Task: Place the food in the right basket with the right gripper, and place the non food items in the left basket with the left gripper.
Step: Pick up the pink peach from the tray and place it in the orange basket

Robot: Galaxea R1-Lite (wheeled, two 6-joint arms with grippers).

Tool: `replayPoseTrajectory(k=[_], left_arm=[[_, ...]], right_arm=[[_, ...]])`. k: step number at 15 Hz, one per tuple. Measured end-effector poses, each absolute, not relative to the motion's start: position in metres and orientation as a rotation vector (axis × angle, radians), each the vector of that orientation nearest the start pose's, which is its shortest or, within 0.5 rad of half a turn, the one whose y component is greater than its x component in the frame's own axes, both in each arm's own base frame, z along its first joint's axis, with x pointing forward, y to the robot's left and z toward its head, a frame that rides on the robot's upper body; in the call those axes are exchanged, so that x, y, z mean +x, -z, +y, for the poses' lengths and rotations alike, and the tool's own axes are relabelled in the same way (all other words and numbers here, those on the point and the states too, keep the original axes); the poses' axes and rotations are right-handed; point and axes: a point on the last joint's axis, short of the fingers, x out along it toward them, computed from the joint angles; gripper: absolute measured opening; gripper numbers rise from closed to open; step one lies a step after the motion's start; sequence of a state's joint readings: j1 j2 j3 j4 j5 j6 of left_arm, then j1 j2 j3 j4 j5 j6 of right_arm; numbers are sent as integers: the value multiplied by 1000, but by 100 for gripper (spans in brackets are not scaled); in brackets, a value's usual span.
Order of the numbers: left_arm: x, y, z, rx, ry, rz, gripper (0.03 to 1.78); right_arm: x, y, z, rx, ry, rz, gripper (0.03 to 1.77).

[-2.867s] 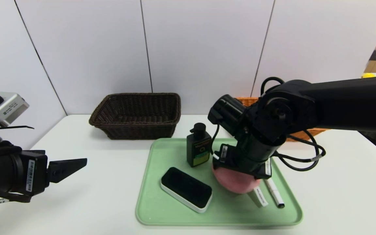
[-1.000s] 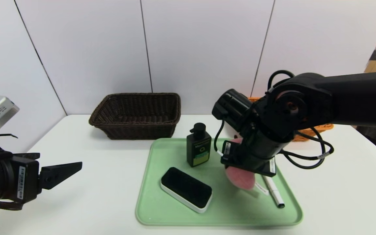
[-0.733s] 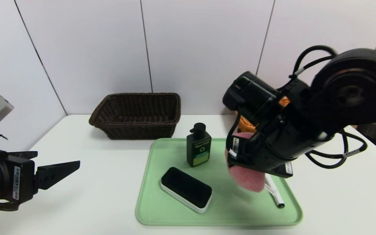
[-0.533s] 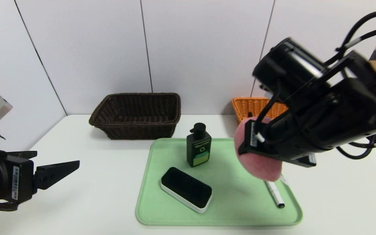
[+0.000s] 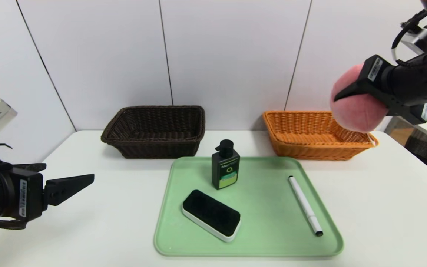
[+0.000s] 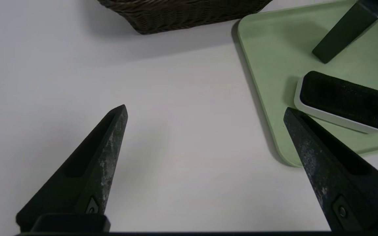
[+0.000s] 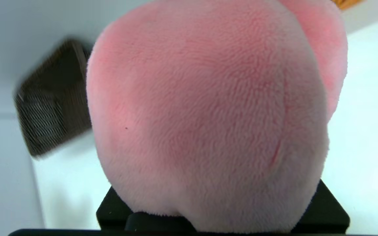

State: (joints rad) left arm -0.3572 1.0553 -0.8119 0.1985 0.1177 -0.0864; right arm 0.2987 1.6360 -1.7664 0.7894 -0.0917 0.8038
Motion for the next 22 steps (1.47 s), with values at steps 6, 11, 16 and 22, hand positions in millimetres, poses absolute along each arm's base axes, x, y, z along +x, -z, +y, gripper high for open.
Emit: replayPoseTrajectory(k=[6,11,16,22], left_arm=[[128,-245,-45,25,217,457,169],[128,-244,-45,26,217,462,169],[130,-244,-46,28,216,464,169],[133,-244,-47,29,214,471,169]], right_arm=[[334,-296,54,927,108,697,80],[380,-262,43,1035,190,719,80],[393,-244,35,1049,231,745,107],[400,-242,25,1063,245,711,142]])
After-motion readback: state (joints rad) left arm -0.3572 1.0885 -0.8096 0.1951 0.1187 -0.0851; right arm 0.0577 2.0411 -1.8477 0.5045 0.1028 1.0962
